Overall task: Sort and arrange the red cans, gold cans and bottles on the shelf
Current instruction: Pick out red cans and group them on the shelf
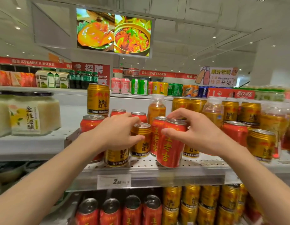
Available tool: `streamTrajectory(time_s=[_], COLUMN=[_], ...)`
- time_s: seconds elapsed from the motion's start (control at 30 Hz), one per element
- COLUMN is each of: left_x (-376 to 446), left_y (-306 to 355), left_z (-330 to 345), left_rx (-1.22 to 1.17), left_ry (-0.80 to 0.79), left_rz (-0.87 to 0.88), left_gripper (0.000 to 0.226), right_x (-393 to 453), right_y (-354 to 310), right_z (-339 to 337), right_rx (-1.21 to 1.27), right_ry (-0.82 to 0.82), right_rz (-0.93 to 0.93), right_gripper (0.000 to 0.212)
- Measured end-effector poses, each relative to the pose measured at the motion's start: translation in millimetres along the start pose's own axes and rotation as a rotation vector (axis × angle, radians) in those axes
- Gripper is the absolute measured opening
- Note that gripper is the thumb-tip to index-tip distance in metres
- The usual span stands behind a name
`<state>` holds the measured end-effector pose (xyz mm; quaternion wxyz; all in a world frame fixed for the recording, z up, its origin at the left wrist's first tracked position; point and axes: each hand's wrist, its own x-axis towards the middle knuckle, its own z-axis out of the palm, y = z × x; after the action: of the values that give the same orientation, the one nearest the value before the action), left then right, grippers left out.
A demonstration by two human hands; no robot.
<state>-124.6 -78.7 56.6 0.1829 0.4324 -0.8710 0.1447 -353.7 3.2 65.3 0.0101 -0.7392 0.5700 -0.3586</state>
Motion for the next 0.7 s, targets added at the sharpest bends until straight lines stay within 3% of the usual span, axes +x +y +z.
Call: streamTrajectory(time_s=[0.3, 0.47, 0.7], left_x=[2.4, -2.4, -5.0], left_y=[4.0, 0.8, 3.6], left_z=[5.8, 3.3, -2.9], left_rx=[-0.022, -0.052, 0.082], left_ry=[0.06, 0.057, 0.017], left_rz=[-0.063, -0.064, -0.098], left_gripper=[0.054, 0.05, 0.046], right_x=[-5.1, -10.9, -14.8], right_y=[1.9, 10.1, 8.8], right_z=[12.8, 1.1, 12.7], right_rx=[-0.057, -0.025, 0.034], right_ry=[0.051, -0.016, 0.043], right_rz=[-0.012, 0.006, -0.066], right_gripper=[0.077, 0.062, 0.053])
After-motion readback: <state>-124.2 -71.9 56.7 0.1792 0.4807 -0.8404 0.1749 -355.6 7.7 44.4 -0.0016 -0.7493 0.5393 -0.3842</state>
